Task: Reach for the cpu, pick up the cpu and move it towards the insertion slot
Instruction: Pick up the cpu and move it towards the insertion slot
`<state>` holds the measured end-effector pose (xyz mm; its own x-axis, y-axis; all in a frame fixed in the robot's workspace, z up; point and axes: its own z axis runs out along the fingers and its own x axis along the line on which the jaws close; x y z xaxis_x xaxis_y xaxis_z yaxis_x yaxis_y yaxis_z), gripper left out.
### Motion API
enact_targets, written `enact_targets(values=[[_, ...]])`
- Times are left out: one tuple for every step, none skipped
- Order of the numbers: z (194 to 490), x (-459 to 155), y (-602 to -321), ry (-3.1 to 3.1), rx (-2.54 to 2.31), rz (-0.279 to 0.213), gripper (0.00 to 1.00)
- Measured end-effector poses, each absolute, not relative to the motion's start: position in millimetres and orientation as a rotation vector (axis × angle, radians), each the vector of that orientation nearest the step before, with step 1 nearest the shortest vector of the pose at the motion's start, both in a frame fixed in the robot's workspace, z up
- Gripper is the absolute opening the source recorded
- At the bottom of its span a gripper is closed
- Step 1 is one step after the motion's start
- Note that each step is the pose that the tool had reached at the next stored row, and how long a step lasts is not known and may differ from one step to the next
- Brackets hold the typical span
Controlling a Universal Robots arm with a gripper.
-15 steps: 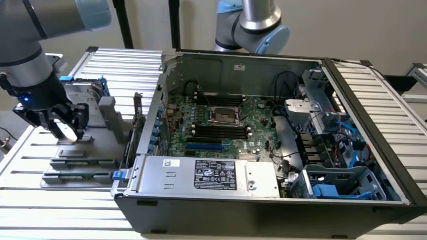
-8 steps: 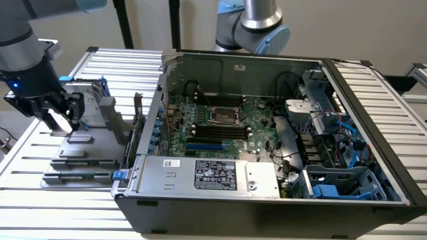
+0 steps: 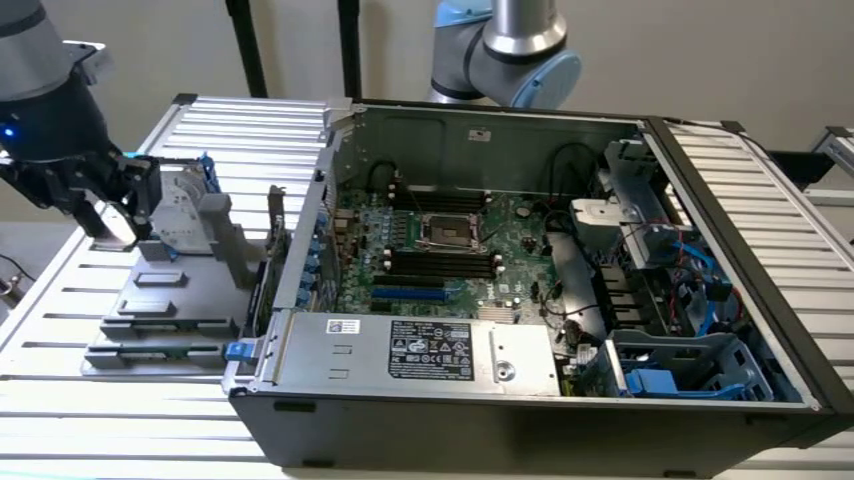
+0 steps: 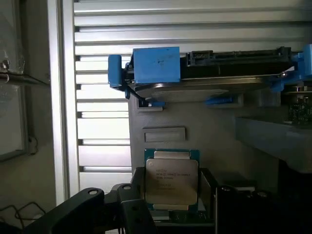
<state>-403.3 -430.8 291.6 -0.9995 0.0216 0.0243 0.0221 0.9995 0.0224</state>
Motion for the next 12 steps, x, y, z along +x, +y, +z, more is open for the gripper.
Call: enact_targets(values=[[296,-402,-431,-3.117,-0.036,-0.035,0.54],[301,-400,-431,-3.117,-0.037,-0.035,0.54],[305,-399,-431,-3.117,-0.038,-0.035,0.54],[310,-396,-431,-3.117,-0.039,-0.035,0.54],[314,-394,-431,-3.117,-0.039,-0.035,0.54],[319,-391,-431,-3.117,-0.039,-0.035,0.54],[323,-387,-431,-3.117,-0.039,-0.036,0.54],[328,-382,-431,-3.117,-0.039,-0.035,0.54],[332,-378,-431,-3.117,-0.039,-0.035,0.54],[337,-373,-431,-3.117,-0.039,-0.035,0.54],[341,-369,-431,-3.117,-0.039,-0.035,0.54],[346,-364,-431,-3.117,-0.039,-0.035,0.54]])
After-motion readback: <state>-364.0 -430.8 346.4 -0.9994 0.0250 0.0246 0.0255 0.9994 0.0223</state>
